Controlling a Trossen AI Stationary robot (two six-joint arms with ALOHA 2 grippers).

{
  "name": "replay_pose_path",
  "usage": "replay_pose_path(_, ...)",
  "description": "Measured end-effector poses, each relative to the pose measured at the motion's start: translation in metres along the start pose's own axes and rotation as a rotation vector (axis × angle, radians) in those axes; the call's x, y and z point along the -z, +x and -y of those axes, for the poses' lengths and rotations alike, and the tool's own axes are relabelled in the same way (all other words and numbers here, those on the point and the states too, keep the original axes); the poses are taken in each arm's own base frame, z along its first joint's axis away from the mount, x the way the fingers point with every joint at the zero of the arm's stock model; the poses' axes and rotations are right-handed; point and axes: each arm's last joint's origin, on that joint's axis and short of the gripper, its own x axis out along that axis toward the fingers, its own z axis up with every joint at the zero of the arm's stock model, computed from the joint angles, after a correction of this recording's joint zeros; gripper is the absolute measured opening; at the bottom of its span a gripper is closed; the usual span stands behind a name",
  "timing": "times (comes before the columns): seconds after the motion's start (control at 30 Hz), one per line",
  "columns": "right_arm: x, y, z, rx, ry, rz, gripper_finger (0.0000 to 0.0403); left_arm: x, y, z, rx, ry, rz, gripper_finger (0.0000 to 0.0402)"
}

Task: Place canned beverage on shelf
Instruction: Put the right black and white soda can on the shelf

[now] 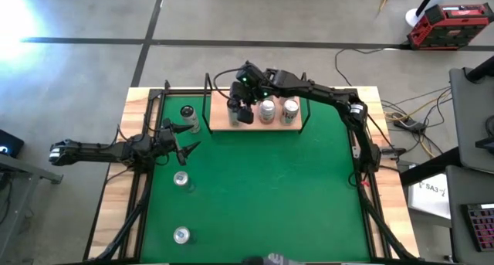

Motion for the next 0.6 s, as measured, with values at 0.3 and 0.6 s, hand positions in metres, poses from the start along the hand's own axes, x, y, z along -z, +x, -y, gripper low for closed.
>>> replay_pose_path(0.3, 0.000, -0.004, 0.004, 0.117, 0.070, -0.033, 0.0251, 0.000, 0.000, 0.000, 0.000, 0.000, 0.000, 0.0332)
replay_pose_path(0.6, -0.003, -0.015, 0.022, 0.209, 0.222, -0.007, 0.0247, 0.000, 0.000, 0.000, 0.000, 0.000, 0.000, 0.0332)
